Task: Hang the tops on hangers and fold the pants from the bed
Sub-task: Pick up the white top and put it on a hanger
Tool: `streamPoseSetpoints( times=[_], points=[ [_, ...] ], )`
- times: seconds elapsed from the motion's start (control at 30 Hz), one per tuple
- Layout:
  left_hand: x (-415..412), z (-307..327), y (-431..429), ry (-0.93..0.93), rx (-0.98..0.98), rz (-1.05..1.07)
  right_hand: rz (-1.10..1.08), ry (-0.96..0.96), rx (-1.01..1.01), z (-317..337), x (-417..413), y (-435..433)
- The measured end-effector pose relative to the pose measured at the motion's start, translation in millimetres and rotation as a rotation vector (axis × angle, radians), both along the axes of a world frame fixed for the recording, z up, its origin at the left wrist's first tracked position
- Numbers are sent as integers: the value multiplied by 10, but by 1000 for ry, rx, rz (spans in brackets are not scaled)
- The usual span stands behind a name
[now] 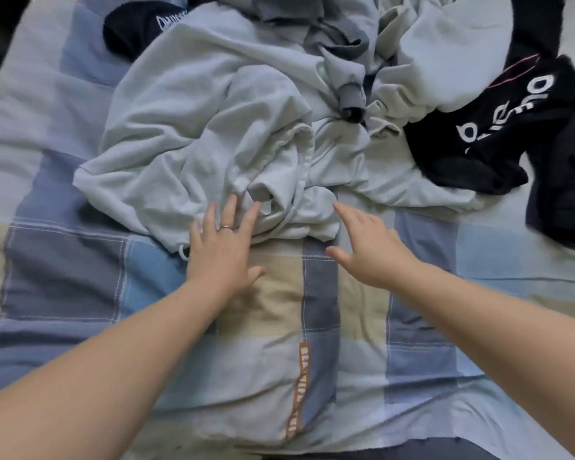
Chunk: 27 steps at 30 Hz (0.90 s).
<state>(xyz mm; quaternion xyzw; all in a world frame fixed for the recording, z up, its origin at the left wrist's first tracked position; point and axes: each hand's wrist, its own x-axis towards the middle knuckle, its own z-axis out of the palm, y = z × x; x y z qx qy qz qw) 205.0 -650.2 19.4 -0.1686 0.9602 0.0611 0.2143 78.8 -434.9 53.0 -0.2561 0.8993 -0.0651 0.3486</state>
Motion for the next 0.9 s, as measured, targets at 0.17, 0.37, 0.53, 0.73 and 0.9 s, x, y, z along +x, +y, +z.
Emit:
streamPoseSetpoints(
  times=[0.17, 0.37, 0.53, 0.73, 0.9],
  points=[
    [-444, -533, -190, 92, 4, 128, -75, 22, -25, -838, -301, -421],
    [-655, -656, -254, 237, -7, 141, -243, -3, -69, -1269, -436, -644],
    [-626, -665, -410, 269, 208, 286, -298, -7, -119, -1199, -284, -580],
    [-169, -451, -43, 98, 374, 422, -271, -111, -121, -886, 172, -109],
    [214, -117, 789, -50, 534, 452, -343, -174, -73, -545, 563, 569]
  ],
)
